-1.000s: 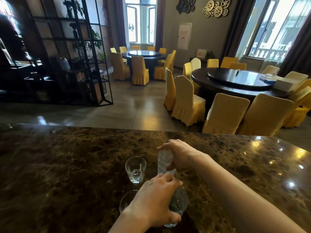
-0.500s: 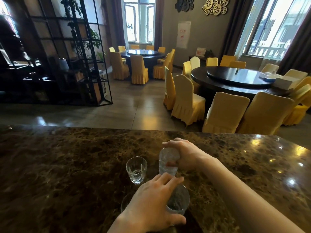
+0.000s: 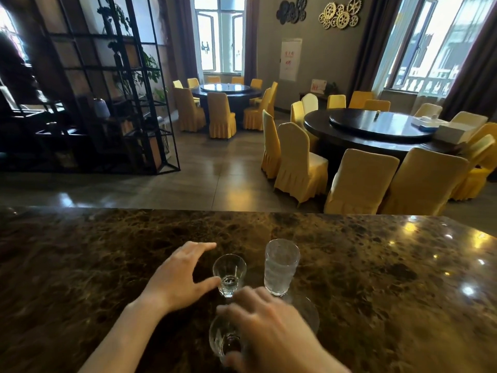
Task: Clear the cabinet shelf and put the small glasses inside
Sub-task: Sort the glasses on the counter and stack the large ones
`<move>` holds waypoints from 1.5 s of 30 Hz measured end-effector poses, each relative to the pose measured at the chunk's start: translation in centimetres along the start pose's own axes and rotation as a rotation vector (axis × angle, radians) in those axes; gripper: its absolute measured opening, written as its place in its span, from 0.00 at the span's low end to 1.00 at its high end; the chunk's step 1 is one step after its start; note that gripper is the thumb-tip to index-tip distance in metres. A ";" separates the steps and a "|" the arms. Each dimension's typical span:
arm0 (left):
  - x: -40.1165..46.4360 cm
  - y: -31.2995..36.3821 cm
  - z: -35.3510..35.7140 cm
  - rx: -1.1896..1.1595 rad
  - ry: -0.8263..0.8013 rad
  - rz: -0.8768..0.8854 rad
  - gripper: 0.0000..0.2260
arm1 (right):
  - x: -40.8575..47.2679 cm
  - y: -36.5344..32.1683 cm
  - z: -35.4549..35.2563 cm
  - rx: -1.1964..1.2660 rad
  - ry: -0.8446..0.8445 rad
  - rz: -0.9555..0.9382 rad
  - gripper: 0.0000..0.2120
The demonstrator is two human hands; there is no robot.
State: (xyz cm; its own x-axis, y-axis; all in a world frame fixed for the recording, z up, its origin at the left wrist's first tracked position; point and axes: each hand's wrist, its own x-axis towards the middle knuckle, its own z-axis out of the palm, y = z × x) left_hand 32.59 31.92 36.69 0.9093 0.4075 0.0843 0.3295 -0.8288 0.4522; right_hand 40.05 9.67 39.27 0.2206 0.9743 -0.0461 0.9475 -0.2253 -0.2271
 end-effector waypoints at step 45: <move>-23.4 7.4 -2.2 0.313 -0.102 0.108 0.33 | -22.2 -7.9 4.6 -0.033 0.075 0.259 0.35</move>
State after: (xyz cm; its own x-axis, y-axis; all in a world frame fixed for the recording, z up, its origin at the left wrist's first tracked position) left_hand 13.19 17.10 40.01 0.9587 0.2838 0.0200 0.2777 -0.9488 0.1503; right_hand 26.58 -10.13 37.59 0.4721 0.8812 -0.0265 0.8639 -0.4684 -0.1850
